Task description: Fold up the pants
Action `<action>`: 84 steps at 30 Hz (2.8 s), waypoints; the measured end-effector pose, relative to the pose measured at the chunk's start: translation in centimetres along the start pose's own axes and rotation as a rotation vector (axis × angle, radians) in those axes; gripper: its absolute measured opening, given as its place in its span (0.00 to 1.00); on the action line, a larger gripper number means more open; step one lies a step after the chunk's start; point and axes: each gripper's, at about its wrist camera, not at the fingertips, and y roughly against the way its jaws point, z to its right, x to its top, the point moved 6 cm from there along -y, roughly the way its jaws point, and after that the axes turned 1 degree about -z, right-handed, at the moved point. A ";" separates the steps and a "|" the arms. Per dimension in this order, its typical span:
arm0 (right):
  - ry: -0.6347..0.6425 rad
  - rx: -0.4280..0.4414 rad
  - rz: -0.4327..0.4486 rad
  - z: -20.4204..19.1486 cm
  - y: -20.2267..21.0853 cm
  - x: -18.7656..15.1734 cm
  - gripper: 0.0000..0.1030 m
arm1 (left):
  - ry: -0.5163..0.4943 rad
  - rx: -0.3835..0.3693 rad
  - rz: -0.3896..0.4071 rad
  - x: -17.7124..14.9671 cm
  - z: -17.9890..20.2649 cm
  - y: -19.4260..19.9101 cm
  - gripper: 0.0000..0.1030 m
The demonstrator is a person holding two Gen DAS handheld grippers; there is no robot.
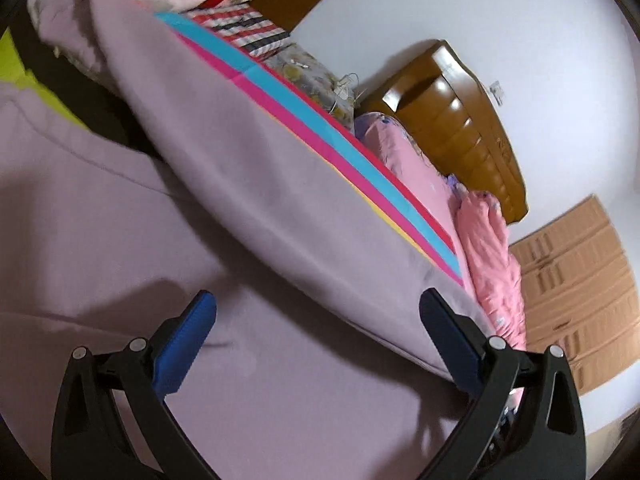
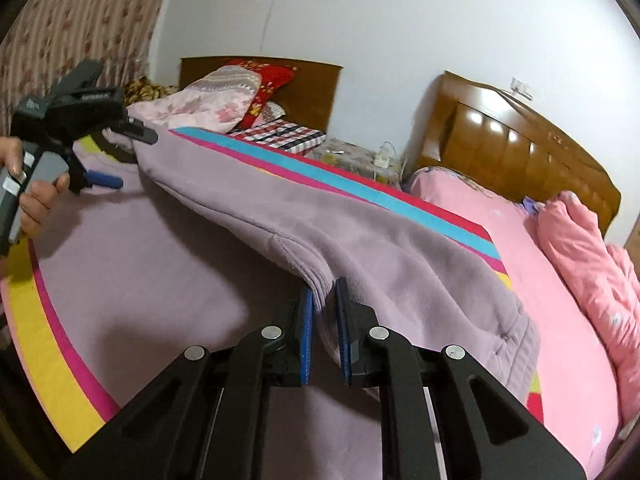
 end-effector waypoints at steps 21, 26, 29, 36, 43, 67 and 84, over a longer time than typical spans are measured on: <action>-0.452 0.244 -0.052 0.0 3.6 -3.5 0.80 | 0.008 -0.051 0.085 1.9 -0.7 0.1 0.06; -0.875 0.577 -0.077 -2.3 1.6 -4.0 0.71 | -0.031 -0.112 0.099 2.6 0.9 0.8 0.05; -0.992 0.669 -0.103 -4.9 -1.1 -3.3 0.71 | -0.035 -0.187 0.103 3.6 3.1 2.2 0.04; -1.208 0.505 0.017 -4.8 -5.3 -0.9 0.82 | -0.029 -0.211 0.080 4.1 5.4 3.4 0.05; -1.406 0.082 0.145 3.5 -0.1 -7.2 0.70 | -0.009 -0.203 0.048 2.3 2.8 3.8 0.05; -1.127 0.108 -0.096 12.4 3.8 -11.6 0.13 | -0.367 0.049 -0.009 -7.6 1.7 5.0 0.05; -1.223 0.157 -0.040 11.9 4.1 -13.3 0.13 | -0.221 -0.028 -0.004 -7.3 -2.1 4.7 0.05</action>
